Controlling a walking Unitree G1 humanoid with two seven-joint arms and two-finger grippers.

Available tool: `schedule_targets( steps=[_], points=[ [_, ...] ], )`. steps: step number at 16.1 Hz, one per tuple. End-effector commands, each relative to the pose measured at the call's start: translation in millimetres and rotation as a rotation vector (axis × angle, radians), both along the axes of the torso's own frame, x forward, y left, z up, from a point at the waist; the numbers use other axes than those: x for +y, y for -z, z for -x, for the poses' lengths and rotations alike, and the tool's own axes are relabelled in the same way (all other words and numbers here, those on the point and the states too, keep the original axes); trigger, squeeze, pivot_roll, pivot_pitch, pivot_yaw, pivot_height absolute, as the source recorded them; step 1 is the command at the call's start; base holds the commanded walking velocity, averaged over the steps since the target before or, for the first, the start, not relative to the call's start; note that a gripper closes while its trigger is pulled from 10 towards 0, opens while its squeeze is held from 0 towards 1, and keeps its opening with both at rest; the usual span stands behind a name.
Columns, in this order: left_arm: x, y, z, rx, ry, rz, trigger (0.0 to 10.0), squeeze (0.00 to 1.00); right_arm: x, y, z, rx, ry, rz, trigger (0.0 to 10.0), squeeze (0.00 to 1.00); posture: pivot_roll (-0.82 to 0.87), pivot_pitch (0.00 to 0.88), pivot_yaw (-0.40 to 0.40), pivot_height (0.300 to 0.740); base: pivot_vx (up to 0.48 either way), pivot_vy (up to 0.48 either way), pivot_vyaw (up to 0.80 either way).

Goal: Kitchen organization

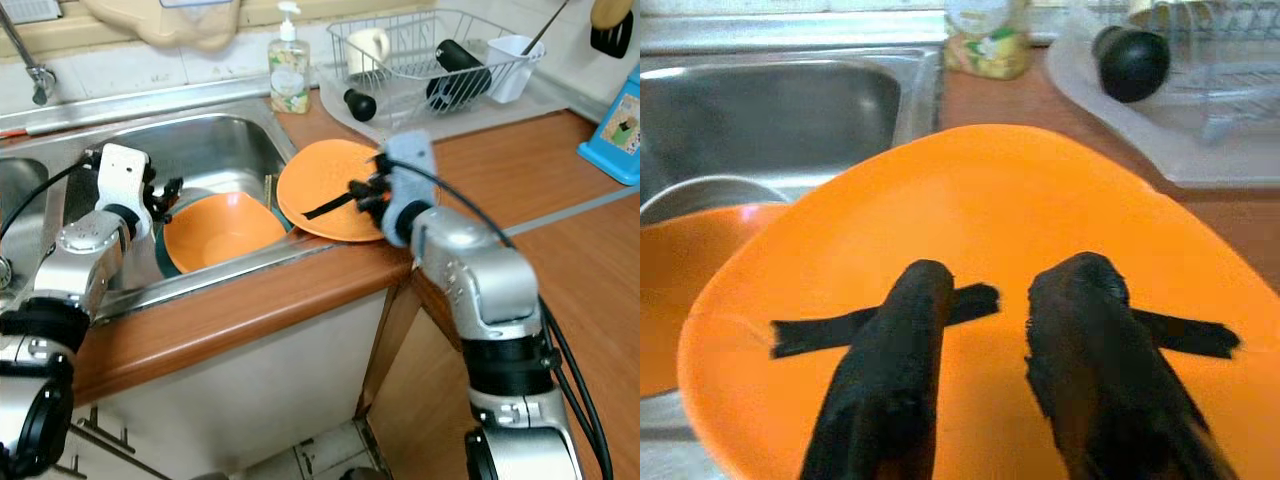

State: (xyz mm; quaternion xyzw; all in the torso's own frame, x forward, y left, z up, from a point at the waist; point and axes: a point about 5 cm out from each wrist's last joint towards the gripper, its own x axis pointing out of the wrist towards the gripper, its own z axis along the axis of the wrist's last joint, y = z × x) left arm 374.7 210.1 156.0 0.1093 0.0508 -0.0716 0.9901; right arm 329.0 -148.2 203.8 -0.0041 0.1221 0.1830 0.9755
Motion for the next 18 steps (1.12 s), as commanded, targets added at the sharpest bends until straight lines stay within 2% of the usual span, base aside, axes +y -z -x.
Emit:
schedule_targets(
  steps=[1, 2, 3, 4, 8, 9, 10, 13, 14, 15, 16, 18],
  points=[
    [-4.8, -6, 1.7, -0.022, 0.039, 0.007, 10.0, 0.00, -6.1, -4, -5.5, -0.024, 0.054, -0.023, 10.0, 1.00, -0.13, 0.000, 0.047, 0.740, 0.000, 0.000, 0.00],
    [-12.7, -6, 4.4, -0.018, 0.077, 0.036, 10.0, 0.00, -11.8, -4, -10.4, -0.019, 0.104, -0.104, 10.0, 1.00, -0.13, 0.000, 0.045, 0.740, 0.000, 0.000, 0.00],
    [-15.1, -7, 5.2, -0.018, 0.087, 0.045, 10.0, 0.00, -13.7, -3, -11.8, -0.013, 0.119, -0.123, 10.0, 1.00, -0.13, 0.000, 0.045, 0.740, 0.000, 0.000, 0.00],
    [-25.9, -9, 9.0, -0.020, 0.136, 0.091, 10.0, 1.00, -22.9, 4, -19.6, 0.016, 0.179, -0.174, 10.0, 1.00, -0.13, 0.000, 0.043, 0.740, 0.000, 0.000, 0.00],
    [-58.0, -9, 11.2, 0.031, 0.226, 0.286, 10.0, 0.99, -48.9, 18, -39.4, 0.061, 0.356, -0.295, 10.0, 1.00, -0.14, 0.000, 0.033, 0.740, 0.000, 0.000, 0.00],
    [-67.5, -9, 10.2, 0.064, 0.256, 0.352, 10.0, 0.35, -54.5, 18, -43.3, 0.058, 0.392, -0.300, 10.0, 1.00, -0.14, 0.000, 0.033, 0.740, 0.000, 0.000, 0.00],
    [-72.0, -10, 9.6, 0.073, 0.268, 0.388, 10.0, 0.00, -56.8, 18, -45.3, 0.055, 0.400, -0.297, 10.0, 1.00, -0.14, 0.000, 0.032, 0.740, 0.000, 0.000, 0.00],
    [-83.4, -12, -2.1, 0.148, 0.221, 0.641, 10.0, 0.00, -60.0, 26, -54.4, 0.112, 0.389, -0.372, 10.0, 1.00, -0.15, 0.000, 0.030, 0.740, 0.000, 0.000, 0.00],
    [-83.5, -11, -3.6, 0.157, 0.211, 0.657, 10.0, 0.00, -59.1, 27, -55.2, 0.122, 0.382, -0.382, 10.0, 1.00, -0.15, 0.000, 0.031, 0.740, 0.000, 0.000, 0.00],
    [-83.1, -7, -7.5, 0.198, 0.179, 0.715, 10.0, 0.00, -52.9, 32, -55.5, 0.159, 0.353, -0.428, 10.0, 0.16, -0.15, 0.000, 0.032, 0.740, 0.000, 0.000, 0.00],
    [-82.8, -4, -9.4, 0.219, 0.160, 0.743, 10.0, 0.00, -48.0, 34, -55.3, 0.177, 0.330, -0.460, 10.0, 0.00, -0.15, 0.000, 0.034, 0.740, 0.000, 0.000, 0.00],
    [-84.4, 0, -11.1, 0.260, 0.148, 0.754, 10.0, 0.00, -38.6, 36, -53.4, 0.201, 0.283, -0.519, 10.0, 0.00, -0.15, 0.000, 0.042, 0.740, 0.000, 0.000, 0.00]
  ],
)
